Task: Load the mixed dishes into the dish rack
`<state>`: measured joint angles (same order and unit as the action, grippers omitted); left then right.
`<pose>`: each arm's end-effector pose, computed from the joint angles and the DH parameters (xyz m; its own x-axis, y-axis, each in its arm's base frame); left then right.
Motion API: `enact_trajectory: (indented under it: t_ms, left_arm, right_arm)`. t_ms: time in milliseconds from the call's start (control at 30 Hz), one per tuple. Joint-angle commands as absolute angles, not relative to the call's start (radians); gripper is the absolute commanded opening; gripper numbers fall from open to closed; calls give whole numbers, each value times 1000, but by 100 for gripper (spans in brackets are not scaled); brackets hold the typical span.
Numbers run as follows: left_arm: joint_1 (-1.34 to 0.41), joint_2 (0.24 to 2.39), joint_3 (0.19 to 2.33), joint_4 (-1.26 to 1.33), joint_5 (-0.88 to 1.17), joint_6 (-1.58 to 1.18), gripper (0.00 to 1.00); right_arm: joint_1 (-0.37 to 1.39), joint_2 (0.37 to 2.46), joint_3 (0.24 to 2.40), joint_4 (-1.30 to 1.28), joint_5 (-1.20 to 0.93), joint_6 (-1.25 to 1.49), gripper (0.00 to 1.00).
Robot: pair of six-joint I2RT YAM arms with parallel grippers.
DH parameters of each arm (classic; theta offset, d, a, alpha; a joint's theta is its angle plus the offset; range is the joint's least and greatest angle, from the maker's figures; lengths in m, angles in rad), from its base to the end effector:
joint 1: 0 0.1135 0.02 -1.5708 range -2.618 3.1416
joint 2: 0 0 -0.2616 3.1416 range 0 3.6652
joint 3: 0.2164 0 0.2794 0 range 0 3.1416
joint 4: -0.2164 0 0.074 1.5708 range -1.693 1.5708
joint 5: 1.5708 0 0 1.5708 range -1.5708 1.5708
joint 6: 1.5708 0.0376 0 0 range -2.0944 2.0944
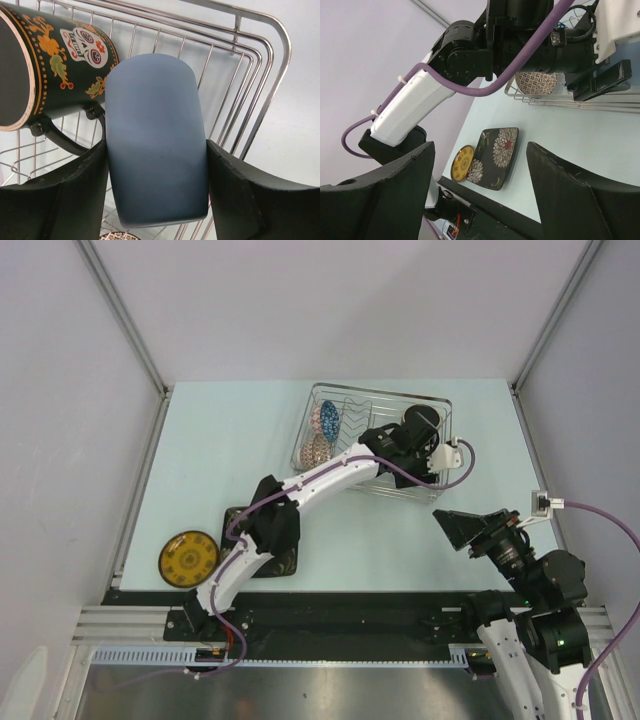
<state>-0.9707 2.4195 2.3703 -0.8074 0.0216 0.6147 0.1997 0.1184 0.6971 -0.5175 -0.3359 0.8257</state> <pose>0.3183 -0.4667 0.2486 0.1319 0.8283 -0.5445 0.9267 0.0921 0.3644 0.0614 0.0251 0.3506 -0.3340 0.6404 -0.6916 -0.3897 0.5742 0.7200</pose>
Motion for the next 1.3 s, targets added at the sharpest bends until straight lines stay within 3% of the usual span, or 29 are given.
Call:
enact_trajectory:
  t_ms: [0, 67, 167, 300, 400, 533, 567, 1000, 1267]
  left_arm:
    - [-980, 2441, 2364, -790, 9, 657, 1]
    - [-982, 2439, 2352, -782, 3, 661, 0]
    - [-982, 2434, 2336, -782, 3, 657, 12]
    - [-982, 2418, 2321, -785, 3, 641, 56]
    - [-982, 2376, 2277, -753, 3, 632, 73]
    - [-982, 2339, 2249, -727, 3, 611, 82]
    - [-982, 2336, 2246, -721, 3, 607, 99]
    - [-979, 2258, 2151, -672, 3, 591, 100]
    - [-954, 2238, 2223, -699, 15, 528, 100]
  right_arm:
    - [198, 94, 695, -520, -321, 822, 79]
    - [199, 94, 696, -520, -321, 825, 79]
    - [198, 91, 698, -518, -321, 828, 79]
    - [199, 91, 696, -515, -321, 833, 79]
    - [198, 91, 696, -512, -322, 836, 79]
    - [199, 89, 696, -511, -327, 842, 80]
    - [199, 86, 698, -509, -327, 844, 80]
    - [199, 81, 698, -515, -330, 850, 80]
    - [198, 83, 696, -545, -328, 824, 80]
